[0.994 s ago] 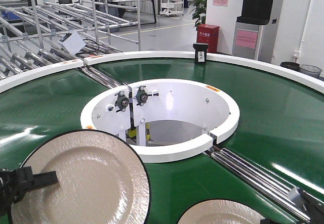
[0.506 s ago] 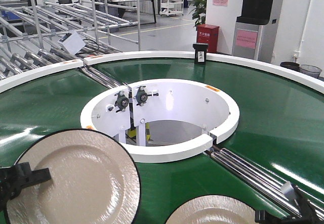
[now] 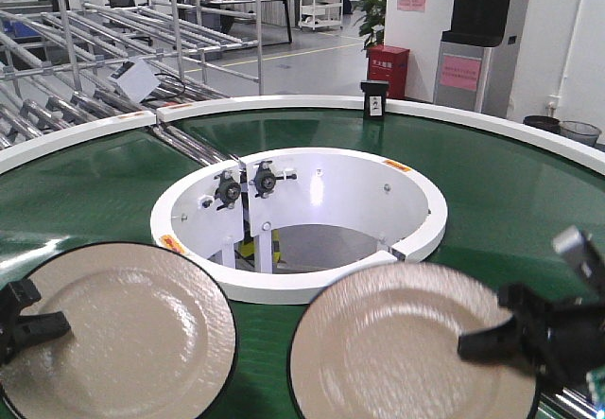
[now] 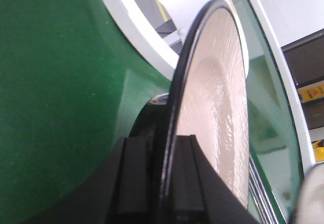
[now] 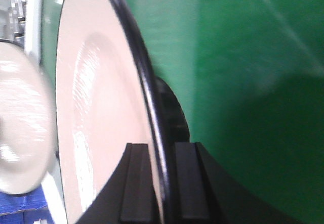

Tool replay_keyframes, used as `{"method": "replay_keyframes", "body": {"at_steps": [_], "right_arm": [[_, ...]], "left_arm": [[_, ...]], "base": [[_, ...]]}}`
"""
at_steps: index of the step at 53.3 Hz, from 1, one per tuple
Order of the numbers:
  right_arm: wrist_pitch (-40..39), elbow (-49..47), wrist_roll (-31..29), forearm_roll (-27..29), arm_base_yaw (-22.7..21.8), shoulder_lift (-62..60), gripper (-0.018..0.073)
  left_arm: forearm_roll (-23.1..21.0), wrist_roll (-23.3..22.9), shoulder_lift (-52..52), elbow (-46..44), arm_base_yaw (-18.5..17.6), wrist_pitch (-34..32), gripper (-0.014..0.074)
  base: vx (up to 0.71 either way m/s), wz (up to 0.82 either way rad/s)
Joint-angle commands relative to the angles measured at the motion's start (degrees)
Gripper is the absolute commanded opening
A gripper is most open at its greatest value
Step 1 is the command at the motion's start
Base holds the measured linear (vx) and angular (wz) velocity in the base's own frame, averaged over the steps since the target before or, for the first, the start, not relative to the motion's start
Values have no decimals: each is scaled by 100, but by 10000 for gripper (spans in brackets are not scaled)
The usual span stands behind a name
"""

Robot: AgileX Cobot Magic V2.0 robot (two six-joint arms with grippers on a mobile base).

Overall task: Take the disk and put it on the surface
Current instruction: 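Lift both plates upright off the conveyor with both grippers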

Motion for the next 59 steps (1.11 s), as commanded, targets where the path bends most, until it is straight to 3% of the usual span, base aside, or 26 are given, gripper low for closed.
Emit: {"method": "replay_keyframes", "body": {"at_steps": [1,8,19,26,33,37,59], "right_arm": [[227,-643,508,554,18,-454,-8],[430,-1383,968,551,18,-501,-8],[219,-2320,1631,292,512,-395,-8],[57,-2833,2026,-27,1105,-130,-8],[-143,-3049,2172,-22,1375,44,-8],[-189,-3050,2172,-16,1403,63,-8],[-129,-3050,2151,-44,1403,63,-8]], "left_arm": [[-273,-282,-175,-206,-59,364,-1],[-472,-282,-175,-206,-473,672,-1],[-1531,-255,-175,-206,-1578,256,-1],[-1588,-283,-154,-206,-2106,-131,-1],[-1738,-468,-62,-206,-2465,-342,-1],[-1904,-474,14,-206,-2585,-350,-1],[-1875,-437,47,-206,-2624,-333,0]], "base": [[0,0],[0,0],[0,0],[0,0],[0,0],[0,0],[0,0]]}}
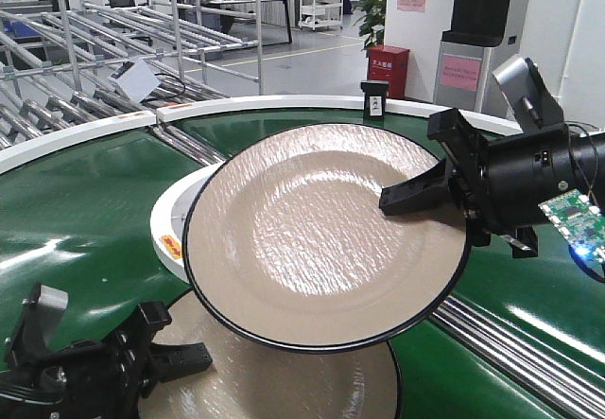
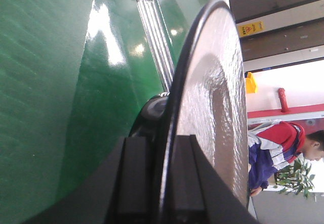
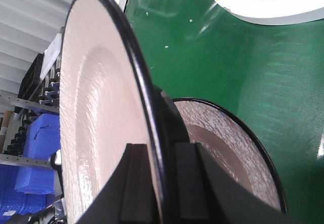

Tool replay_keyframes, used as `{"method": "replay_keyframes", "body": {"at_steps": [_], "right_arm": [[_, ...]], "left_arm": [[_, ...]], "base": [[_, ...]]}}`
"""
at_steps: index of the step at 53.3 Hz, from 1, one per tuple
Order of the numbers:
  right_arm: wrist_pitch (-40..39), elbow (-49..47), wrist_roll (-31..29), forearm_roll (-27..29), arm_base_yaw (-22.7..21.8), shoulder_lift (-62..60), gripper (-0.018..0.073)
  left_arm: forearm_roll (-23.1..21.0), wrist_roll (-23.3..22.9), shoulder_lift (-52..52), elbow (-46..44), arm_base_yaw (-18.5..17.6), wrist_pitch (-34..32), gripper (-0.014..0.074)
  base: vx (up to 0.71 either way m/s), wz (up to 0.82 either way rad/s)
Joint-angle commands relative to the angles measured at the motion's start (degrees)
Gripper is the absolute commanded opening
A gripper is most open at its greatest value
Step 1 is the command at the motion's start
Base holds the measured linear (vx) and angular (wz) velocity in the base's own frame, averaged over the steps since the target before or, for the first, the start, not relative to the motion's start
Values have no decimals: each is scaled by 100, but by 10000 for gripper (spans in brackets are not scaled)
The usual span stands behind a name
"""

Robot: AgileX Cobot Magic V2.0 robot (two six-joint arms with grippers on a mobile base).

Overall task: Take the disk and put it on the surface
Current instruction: 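Lift both plates upright off the conveyor with both grippers, then hold both plates while the base turns away from the conveyor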

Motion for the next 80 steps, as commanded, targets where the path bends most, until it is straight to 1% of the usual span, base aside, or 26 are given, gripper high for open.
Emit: {"method": "replay_keyframes", "body": {"at_steps": [1,46,80], "right_arm": [[-309,-243,39,642,-11,-229,-8],[-303,-243,39,642,-11,-229,-8],[-303,-243,39,642,-11,-229,-8]], "left_arm": [[-404,-83,-186,-206,-37,204,0],[-404,-79,-186,-206,-37,198,1],[-404,-79,-186,-206,-37,187,1]], "base": [[0,0],[-1,0],[-22,-3]]}}
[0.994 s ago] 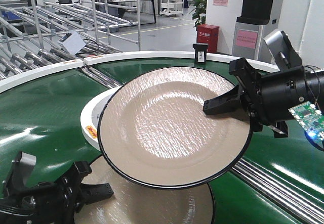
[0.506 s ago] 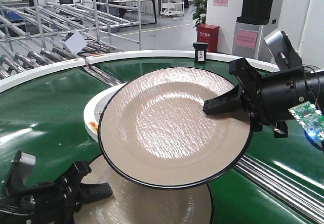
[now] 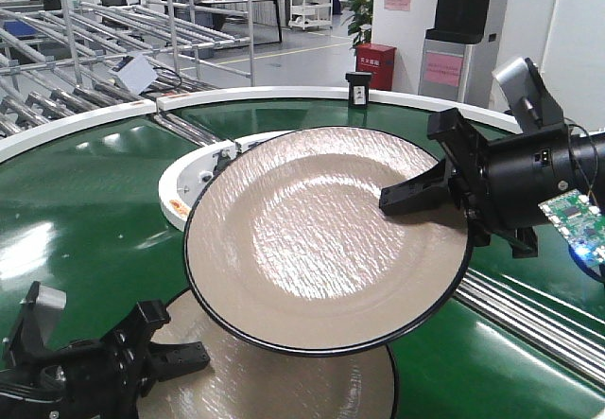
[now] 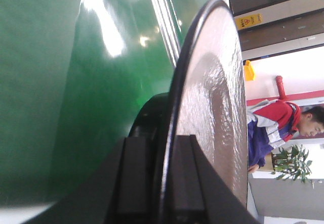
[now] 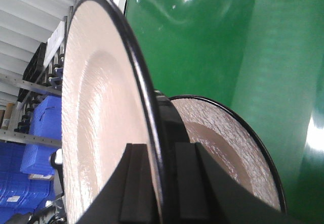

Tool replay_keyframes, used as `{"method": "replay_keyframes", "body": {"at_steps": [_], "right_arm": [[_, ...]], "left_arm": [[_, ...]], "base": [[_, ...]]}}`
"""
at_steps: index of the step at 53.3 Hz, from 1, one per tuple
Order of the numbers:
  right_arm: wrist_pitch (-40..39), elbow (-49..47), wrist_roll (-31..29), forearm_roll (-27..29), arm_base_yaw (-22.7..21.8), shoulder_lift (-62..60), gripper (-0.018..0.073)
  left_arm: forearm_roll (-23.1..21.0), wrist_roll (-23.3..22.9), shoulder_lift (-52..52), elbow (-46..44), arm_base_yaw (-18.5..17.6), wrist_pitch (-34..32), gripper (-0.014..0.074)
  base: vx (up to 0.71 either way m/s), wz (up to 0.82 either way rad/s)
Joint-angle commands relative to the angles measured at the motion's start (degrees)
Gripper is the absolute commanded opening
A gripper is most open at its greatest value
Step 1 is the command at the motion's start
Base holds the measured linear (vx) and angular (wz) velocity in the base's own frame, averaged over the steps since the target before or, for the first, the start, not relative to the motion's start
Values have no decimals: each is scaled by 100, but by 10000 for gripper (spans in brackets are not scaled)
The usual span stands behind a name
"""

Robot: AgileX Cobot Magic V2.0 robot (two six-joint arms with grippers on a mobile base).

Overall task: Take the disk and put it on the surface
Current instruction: 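Hold both plates while the base turns away from the conveyor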

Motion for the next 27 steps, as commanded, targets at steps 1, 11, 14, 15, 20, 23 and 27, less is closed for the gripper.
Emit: {"method": "replay_keyframes", "body": {"at_steps": [1,11,14,15,20,23,27], "right_arm": [[-304,-243,39,642,-11,-229,-8],[-304,-243,39,642,-11,-229,-8],[-304,-243,39,642,-11,-229,-8],[-304,-243,39,642,-11,-229,-8],[-304,-243,39,642,-11,-229,-8],[-304,-243,39,642,-11,-229,-8],[-304,-243,39,642,-11,-229,-8]], "left_arm": [[-393,-79,-191,-206,-37,235,1],[-393,-79,-191,-206,-37,235,1],[-393,-79,-191,-206,-37,235,1],[-393,-79,-191,-206,-37,235,1],[-393,-79,-191,-206,-37,235,1],[-393,-79,-191,-206,-37,235,1],[-393,-79,-191,-206,-37,241,1]], "base": [[-29,-4],[-30,-7],[-30,-14],[-30,-17],[-30,-22],[-29,-29],[-29,-33]]}}
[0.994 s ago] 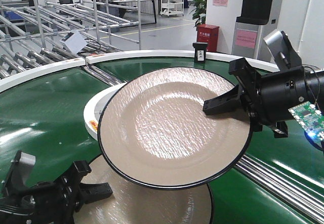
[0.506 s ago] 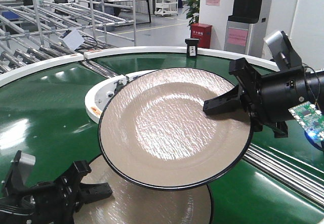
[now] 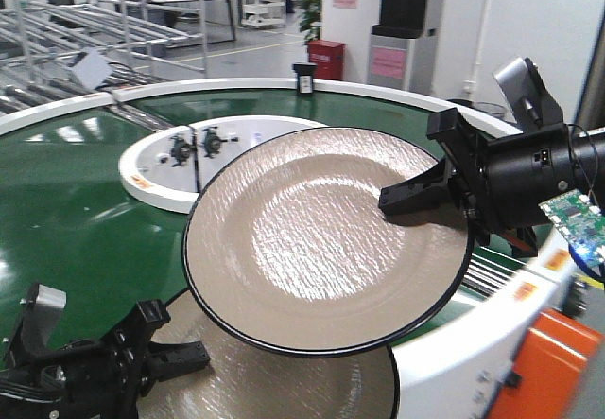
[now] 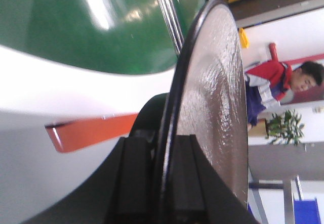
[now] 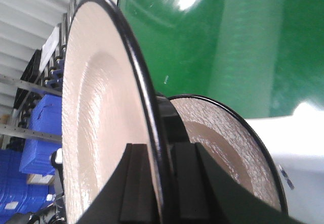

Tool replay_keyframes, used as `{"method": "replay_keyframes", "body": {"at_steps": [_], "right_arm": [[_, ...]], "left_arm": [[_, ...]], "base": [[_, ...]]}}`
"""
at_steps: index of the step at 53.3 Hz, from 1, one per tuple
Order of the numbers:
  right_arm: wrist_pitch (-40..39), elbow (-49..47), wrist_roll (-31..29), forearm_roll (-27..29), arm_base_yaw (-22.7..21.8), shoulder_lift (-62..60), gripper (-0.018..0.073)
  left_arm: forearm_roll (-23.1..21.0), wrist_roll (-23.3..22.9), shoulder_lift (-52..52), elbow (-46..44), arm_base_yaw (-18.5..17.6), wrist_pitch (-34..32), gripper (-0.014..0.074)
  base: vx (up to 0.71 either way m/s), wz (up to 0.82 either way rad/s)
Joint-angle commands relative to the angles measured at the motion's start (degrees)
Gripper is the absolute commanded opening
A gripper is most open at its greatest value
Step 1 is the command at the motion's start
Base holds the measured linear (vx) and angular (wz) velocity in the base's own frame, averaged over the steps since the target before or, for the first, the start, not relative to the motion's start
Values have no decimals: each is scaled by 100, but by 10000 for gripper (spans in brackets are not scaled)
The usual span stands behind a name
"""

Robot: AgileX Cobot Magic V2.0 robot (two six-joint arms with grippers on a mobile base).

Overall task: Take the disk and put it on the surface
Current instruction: 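Hold both plates while the base turns away from the conveyor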

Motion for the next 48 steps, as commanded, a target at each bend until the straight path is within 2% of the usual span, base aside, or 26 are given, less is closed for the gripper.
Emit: {"method": "replay_keyframes", "body": {"at_steps": [1,19,48], "right_arm": [[-313,-243,39,642,-13,-229,-8],[-313,-243,39,642,-13,-229,-8],[-306,-243,39,642,-13,-229,-8]], "left_arm": [[-393,-79,-191,-206,-37,243,1],[-393,-79,-191,-206,-37,253,1],[-393,-79,-191,-206,-37,253,1]], "base": [[-28,-36],[-24,-47],[-11,-66]]}}
